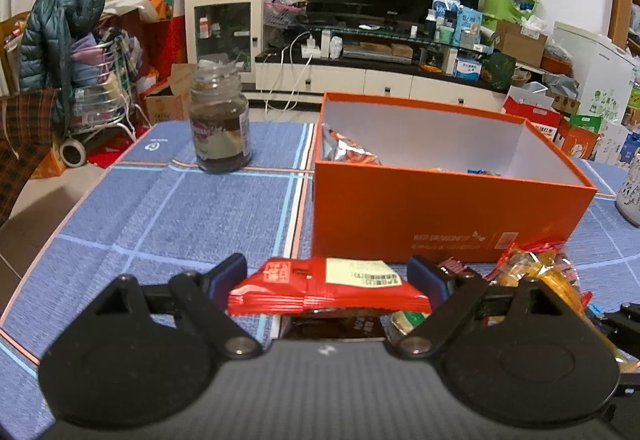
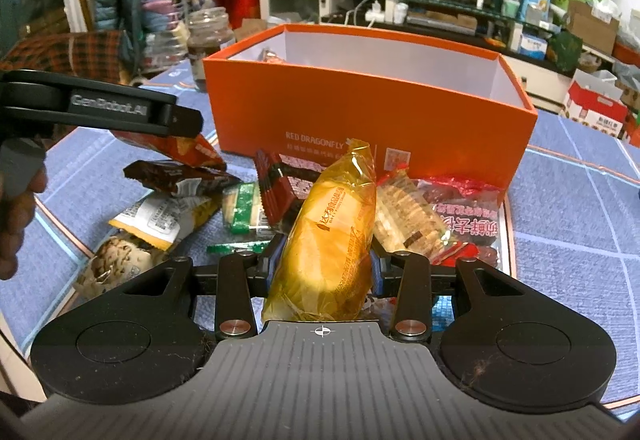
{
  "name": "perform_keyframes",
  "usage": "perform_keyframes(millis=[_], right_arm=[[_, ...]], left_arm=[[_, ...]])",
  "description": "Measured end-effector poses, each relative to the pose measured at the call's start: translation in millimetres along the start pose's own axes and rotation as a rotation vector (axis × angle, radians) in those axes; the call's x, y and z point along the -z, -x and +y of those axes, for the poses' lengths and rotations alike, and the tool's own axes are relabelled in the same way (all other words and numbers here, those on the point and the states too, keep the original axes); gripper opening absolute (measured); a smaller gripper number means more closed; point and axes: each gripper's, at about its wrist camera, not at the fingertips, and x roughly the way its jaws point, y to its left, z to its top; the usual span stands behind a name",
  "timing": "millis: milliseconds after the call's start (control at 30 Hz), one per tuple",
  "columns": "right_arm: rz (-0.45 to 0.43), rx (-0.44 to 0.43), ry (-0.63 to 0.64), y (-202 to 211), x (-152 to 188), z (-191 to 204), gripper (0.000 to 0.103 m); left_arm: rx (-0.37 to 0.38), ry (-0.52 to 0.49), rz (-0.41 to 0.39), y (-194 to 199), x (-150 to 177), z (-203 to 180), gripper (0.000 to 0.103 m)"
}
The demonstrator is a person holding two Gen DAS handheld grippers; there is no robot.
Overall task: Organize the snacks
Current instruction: 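Carry the red packet and yellow bun packet up over the orange box with both tools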
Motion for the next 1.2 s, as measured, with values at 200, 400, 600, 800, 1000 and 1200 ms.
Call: perform_keyframes(millis=[200, 400, 600, 800, 1000, 1200], right_arm=[[-0.009, -0.007, -0.002, 4.6, -0.3, -1.8, 0.025], [-0.018, -0.017, 0.013, 7.8, -1.9, 2.3, 0.025], [-0.018, -0.022, 0.016, 8.5, -3.3, 3.8, 0.025], [-0.02, -0.024, 0.013, 9.8, -4.4, 3.6, 0.025], [-0.022, -0.029, 0.013, 11.1, -5.9, 4.1, 0.025], [-0.021, -0.03, 0.013, 11.5, -5.9, 4.3, 0.025]], left_arm=[[0.016, 0.004, -0.033, 15.1, -3.9, 1.5, 0.088], [0.04, 0.003, -0.064, 29.7, -7.3, -0.3, 0.088], [0.043, 0.008, -0.094, 39.7, -11.4, 3.6, 0.088], [0.043, 0.009, -0.116, 46.2, -15.2, 8.2, 0.086], [0.052, 0.011, -0.122, 49.7, -18.3, 10.9, 0.075], [0.051, 0.009, -0.115, 48.1, -18.0, 11.4, 0.075]])
